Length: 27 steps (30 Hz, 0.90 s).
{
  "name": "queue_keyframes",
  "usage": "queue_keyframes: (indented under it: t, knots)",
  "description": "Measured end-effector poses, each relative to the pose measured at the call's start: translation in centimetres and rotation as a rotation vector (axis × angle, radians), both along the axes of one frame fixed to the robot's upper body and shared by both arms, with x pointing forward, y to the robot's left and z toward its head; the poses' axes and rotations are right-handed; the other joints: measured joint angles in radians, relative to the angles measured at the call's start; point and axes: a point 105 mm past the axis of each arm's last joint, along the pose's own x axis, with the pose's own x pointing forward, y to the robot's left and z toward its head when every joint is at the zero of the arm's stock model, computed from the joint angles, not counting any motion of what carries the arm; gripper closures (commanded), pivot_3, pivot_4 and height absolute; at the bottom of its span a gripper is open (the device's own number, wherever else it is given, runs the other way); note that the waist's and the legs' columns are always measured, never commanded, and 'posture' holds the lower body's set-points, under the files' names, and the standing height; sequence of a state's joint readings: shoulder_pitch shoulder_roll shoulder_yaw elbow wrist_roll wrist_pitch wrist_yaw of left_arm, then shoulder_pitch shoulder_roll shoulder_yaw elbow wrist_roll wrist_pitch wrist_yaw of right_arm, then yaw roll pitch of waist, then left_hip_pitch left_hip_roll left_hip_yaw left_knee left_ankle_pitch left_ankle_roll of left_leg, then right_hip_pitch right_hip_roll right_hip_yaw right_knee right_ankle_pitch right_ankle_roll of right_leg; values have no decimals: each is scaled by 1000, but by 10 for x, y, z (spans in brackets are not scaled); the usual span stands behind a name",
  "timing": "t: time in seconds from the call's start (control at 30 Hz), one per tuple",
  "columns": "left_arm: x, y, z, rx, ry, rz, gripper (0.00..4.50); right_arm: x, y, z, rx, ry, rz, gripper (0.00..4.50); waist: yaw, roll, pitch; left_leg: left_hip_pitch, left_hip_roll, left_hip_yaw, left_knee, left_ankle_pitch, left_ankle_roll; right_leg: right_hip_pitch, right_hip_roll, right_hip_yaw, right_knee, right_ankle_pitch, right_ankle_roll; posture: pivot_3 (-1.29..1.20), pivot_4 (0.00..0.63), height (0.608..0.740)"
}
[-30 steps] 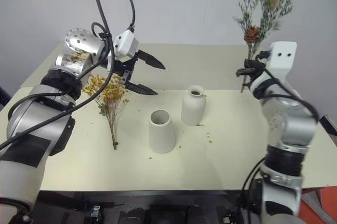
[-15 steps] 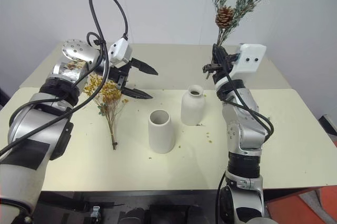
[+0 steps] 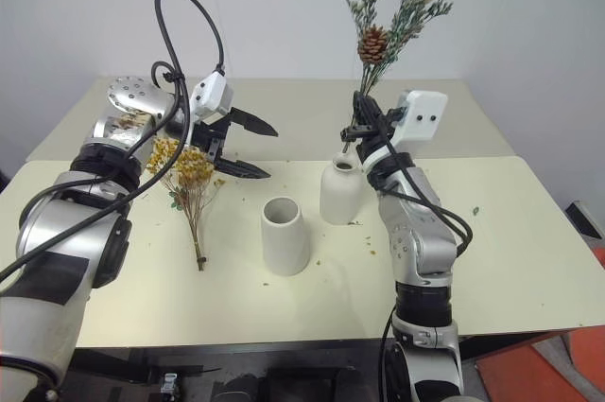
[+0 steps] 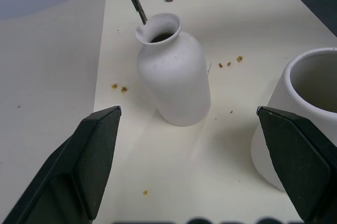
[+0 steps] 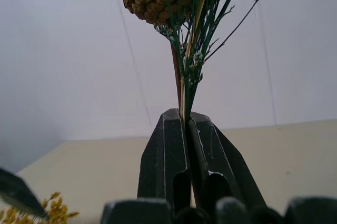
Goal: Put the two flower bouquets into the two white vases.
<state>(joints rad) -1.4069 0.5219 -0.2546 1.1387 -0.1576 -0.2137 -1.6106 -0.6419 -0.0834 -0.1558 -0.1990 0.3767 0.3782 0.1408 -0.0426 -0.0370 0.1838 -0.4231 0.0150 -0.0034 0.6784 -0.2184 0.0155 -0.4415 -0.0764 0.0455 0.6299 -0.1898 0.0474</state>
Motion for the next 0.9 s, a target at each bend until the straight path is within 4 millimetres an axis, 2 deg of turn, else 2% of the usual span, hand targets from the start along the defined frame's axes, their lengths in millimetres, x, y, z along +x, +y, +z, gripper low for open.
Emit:
queue_keyframes:
  t: [0.17,0.37,0.53,0.8,0.83,0.9]
  knots:
    - [0,1,-2,3,4,2,0,-3,-2,-17,-7,46,-11,4489,0,0,0,0,0,0,0,0,0,0,0,0,0,0,0,0,150,740]
    - [0,0,-2,2,-1,0,0,-5,1,-21,-14,51,-1,4489,-1,0,0,0,0,0,0,0,0,0,0,0,0,0,0,0,150,740]
    - [0,0,0,-4,-9,1,0,-6,1,-25,-17,52,8,2957,0,0,0,0,0,0,0,0,0,0,0,0,0,0,0,0,150,740]
    - [0,2,3,-2,-35,1,0,-17,6,-49,-118,75,44,199,0,0,0,0,0,0,0,0,0,0,0,0,-1,0,0,0,150,740]
    - [0,3,3,-3,-36,2,0,-19,8,-50,-140,72,46,30,0,0,0,0,0,0,0,0,0,0,0,0,-1,0,0,0,150,740]
    - [0,3,3,-7,-40,2,0,-23,9,-53,-204,65,49,30,0,0,0,1,0,0,0,0,0,0,0,0,-1,0,0,0,150,740]
